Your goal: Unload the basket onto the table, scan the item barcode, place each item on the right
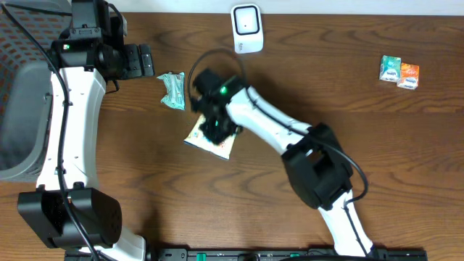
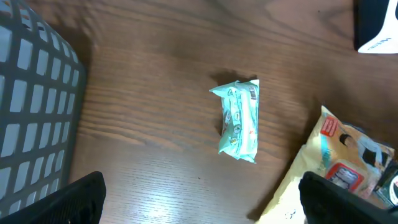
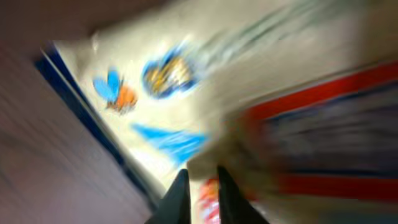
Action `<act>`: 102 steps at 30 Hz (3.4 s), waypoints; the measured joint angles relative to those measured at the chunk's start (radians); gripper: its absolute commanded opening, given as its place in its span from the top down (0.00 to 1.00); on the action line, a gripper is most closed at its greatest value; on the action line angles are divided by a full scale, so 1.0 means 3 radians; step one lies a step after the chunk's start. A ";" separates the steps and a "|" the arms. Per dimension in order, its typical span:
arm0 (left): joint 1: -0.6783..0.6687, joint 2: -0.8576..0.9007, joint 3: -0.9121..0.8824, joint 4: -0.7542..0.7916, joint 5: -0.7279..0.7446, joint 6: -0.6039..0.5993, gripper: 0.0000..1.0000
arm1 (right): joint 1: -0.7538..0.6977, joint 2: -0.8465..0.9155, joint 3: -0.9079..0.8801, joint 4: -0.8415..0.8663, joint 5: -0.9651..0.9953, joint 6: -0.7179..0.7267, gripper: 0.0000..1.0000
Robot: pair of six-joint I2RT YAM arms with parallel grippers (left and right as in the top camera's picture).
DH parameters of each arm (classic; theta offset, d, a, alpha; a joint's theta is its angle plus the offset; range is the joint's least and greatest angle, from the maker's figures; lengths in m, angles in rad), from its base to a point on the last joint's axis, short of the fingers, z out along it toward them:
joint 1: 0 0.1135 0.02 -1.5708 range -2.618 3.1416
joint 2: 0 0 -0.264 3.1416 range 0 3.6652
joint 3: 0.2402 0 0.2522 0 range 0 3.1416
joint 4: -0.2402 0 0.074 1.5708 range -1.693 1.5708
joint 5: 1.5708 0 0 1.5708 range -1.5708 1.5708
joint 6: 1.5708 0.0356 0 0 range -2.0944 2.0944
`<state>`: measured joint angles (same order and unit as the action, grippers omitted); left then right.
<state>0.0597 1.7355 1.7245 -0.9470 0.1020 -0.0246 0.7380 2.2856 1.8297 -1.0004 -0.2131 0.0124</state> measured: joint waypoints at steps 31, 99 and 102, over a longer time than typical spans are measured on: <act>-0.0001 0.0000 0.0000 0.0001 0.0000 0.0000 0.02 | -0.0688 -0.0384 -0.0079 0.0225 0.0668 0.0490 0.76; -0.0001 0.0000 0.0001 0.0000 -0.0001 0.0000 0.02 | -0.0879 -0.0256 -0.1054 0.1826 -0.1162 0.0985 0.99; 0.0000 0.0000 0.0000 0.0000 0.0000 0.0000 0.02 | -0.0856 -0.0286 -0.1026 0.1816 -0.1151 0.0999 0.99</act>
<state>0.0597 1.7355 1.7245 -0.9470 0.1020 -0.0246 0.4812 2.1998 1.5219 -0.4557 -0.5583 0.3122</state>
